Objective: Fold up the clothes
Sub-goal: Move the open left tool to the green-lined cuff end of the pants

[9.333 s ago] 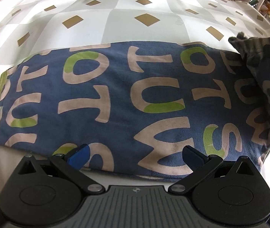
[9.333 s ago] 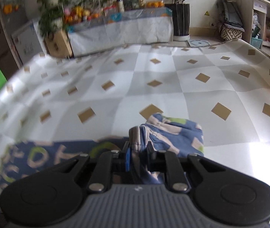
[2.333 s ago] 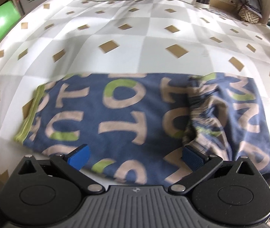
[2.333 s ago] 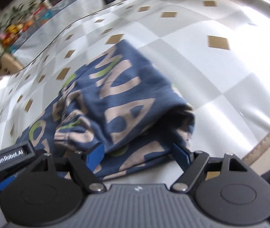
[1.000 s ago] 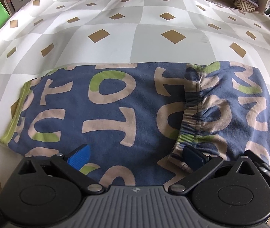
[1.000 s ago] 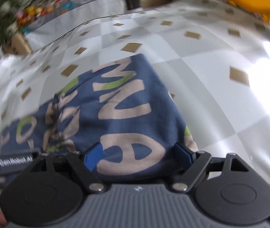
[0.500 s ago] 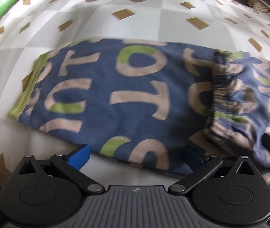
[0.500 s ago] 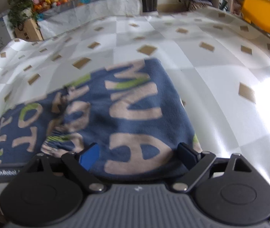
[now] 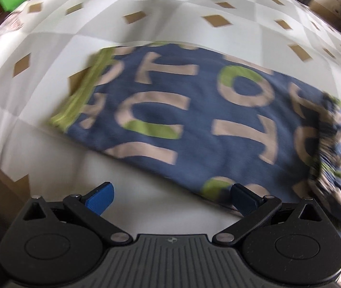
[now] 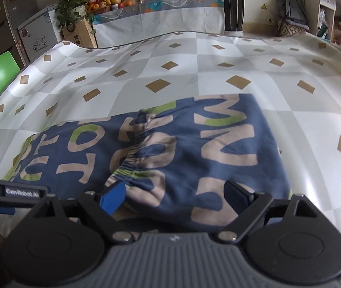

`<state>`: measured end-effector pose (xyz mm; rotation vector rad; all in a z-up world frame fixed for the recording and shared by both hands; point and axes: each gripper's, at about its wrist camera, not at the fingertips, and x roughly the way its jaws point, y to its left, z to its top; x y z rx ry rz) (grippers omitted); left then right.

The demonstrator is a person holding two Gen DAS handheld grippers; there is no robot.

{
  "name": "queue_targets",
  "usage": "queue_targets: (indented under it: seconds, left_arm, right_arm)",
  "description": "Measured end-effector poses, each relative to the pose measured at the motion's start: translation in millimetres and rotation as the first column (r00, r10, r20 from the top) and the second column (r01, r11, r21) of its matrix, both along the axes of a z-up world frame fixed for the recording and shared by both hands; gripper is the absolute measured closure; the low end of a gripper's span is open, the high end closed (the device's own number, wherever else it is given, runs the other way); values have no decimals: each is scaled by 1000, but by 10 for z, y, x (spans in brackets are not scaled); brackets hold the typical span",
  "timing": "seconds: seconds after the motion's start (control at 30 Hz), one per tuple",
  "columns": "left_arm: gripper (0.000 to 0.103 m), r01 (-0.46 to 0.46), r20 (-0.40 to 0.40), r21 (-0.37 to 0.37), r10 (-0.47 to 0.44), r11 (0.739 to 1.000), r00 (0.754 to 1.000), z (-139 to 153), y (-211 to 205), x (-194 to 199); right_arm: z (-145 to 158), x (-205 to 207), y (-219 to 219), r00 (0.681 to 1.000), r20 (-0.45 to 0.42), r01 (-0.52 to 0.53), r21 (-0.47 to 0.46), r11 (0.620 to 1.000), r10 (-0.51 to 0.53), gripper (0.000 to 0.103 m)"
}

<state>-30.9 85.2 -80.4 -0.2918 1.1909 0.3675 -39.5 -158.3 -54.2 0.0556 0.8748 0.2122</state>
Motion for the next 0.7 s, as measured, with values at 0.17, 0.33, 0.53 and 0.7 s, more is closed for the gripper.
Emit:
queue_targets:
  seconds: [0.17, 0.33, 0.53, 0.7]
  left_arm:
    - [0, -162, 2, -93, 163, 982, 987, 4, 412, -49]
    - [0, -279, 7, -139, 283, 950, 959, 35, 780, -63]
    - [0, -394, -18, -260, 404, 882, 915, -89, 1160, -177]
    - [0, -457, -8, -343, 484, 821, 875, -147, 1305, -227]
  right_arm:
    - [-39, -13, 4, 999, -30, 13, 9, 1000, -13, 14]
    - [-29, -18, -2, 999, -30, 23, 8, 1000, -23, 14]
    - [-33, -30, 50, 999, -38, 16, 11, 1000, -16, 14]
    - [-14, -54, 97, 1000, -25, -8, -9, 1000, 8, 14]
